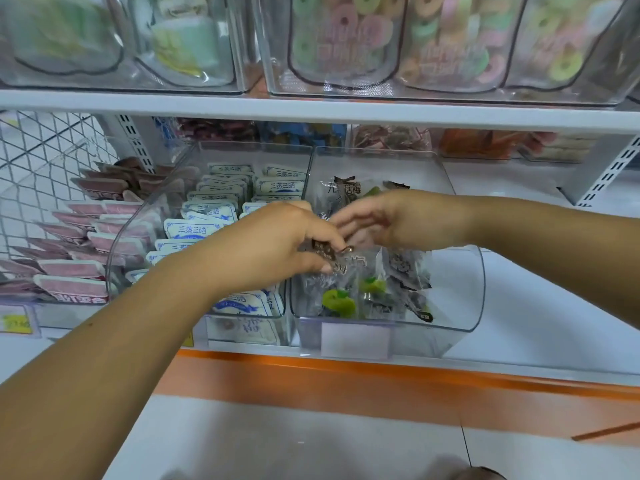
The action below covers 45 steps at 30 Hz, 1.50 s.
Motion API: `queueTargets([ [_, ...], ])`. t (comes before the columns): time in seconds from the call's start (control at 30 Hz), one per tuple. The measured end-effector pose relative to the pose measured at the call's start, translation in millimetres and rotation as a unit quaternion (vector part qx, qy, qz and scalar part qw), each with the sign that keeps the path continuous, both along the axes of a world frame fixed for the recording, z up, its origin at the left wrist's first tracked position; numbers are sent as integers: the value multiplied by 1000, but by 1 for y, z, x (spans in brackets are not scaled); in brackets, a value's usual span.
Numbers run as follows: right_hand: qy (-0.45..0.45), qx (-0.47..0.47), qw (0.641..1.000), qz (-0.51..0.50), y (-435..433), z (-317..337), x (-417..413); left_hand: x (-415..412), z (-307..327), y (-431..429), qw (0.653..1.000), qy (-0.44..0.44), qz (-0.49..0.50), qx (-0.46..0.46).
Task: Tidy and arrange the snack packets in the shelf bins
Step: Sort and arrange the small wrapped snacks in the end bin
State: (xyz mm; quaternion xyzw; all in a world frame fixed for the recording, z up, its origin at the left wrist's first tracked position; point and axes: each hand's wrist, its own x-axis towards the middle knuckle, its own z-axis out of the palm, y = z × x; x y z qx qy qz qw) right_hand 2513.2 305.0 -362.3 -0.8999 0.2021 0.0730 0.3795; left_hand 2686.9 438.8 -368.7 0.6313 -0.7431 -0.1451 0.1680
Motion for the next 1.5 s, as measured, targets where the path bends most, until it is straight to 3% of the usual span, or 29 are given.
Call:
queueTargets([
  [0.07, -25, 24, 998, -56, -7, 1, -10, 5, 8, -1, 999, 13, 19, -48],
  [0.2, -63, -213, 974, -40, -9, -1, -38, 11, 12, -12, 994, 16, 56, -94],
  [0.3, -18, -292, 956, 15, 0, -7, -53, 8, 5, -19, 996, 4, 42, -79],
  [0.4, -19, -292, 956, 19, 0, -2, -57, 9, 1, -23, 996, -1, 52, -76],
  [0.57, 0, -169, 980, 106, 13, -11, -32, 5, -1, -29, 997, -13, 45, -63],
  [0.63, 10, -212, 966, 146, 16, -18, -19, 3, -2, -30, 997, -10, 42, -57],
  [0.7, -38, -271, 951, 147, 18, -17, -14, 6, -3, -30, 996, -3, 54, -69],
  [0.77, -74, -256, 954, 137, 20, -19, -17, 9, -4, -30, 994, -1, 63, -84],
  [0.83, -42, -186, 967, 167, 27, -28, -15, 9, -4, -31, 994, -2, 64, -94],
  [0.9, 10, -174, 957, 233, 28, -45, -9, 10, -5, -33, 993, -6, 63, -96],
  [1.0, 28, -330, 889, 317, 14, -67, -1, 13, -6, -35, 994, -4, 69, -87],
  [1.13, 218, -403, 824, 333, 9, -59, 9, 16, -6, -34, 995, -9, 66, -77],
  [1.23, 283, -376, 832, 293, 10, -45, 11, 20, -7, -33, 996, -4, 55, -74],
  [1.37, 272, -382, 847, 251, 8, -37, 8, 25, -7, -31, 997, 3, 46, -69],
  [1.5, 278, -431, 827, 232, 3, -31, 9, 22, -3, -27, 997, -8, 38, -60],
])
